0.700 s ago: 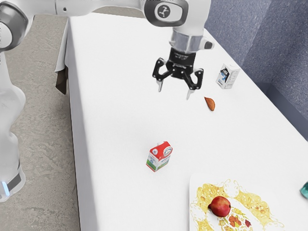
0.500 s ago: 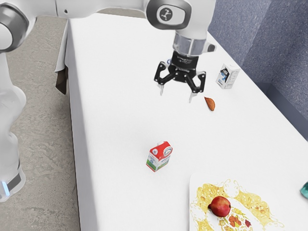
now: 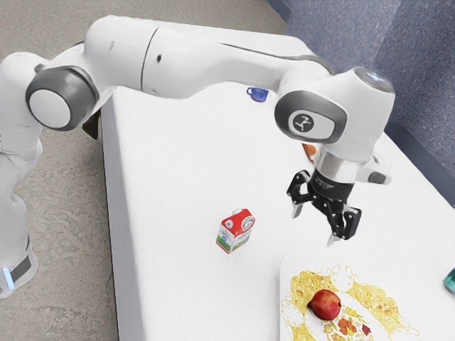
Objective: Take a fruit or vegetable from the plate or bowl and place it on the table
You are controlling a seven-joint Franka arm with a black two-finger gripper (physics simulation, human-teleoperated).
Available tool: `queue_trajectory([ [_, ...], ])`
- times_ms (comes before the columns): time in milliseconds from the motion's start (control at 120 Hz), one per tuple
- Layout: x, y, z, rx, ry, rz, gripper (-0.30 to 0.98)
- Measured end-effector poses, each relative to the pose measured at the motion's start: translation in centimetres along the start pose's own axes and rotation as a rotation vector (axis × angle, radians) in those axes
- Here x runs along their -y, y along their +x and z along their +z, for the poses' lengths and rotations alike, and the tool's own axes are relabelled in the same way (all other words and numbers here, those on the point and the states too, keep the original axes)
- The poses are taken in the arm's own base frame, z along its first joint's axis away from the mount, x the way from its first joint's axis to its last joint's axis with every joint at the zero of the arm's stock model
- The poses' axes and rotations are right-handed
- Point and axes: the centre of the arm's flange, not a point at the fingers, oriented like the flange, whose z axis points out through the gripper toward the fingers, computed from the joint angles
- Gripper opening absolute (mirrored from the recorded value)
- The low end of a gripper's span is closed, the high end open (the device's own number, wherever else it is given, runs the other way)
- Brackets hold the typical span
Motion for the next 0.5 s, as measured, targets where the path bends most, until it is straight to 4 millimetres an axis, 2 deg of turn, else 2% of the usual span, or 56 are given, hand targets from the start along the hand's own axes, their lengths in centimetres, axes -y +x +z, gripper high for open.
queue_trajectory([
  [200, -2.1, 0.4, 2.7, -0.031, -0.037, 0.183, 0.69],
  [350, -3.1, -1.0, 2.1, -0.065, -0.06, 0.366, 0.69],
  [500, -2.8, -0.9, 2.8, -0.072, -0.055, 0.505, 0.69],
])
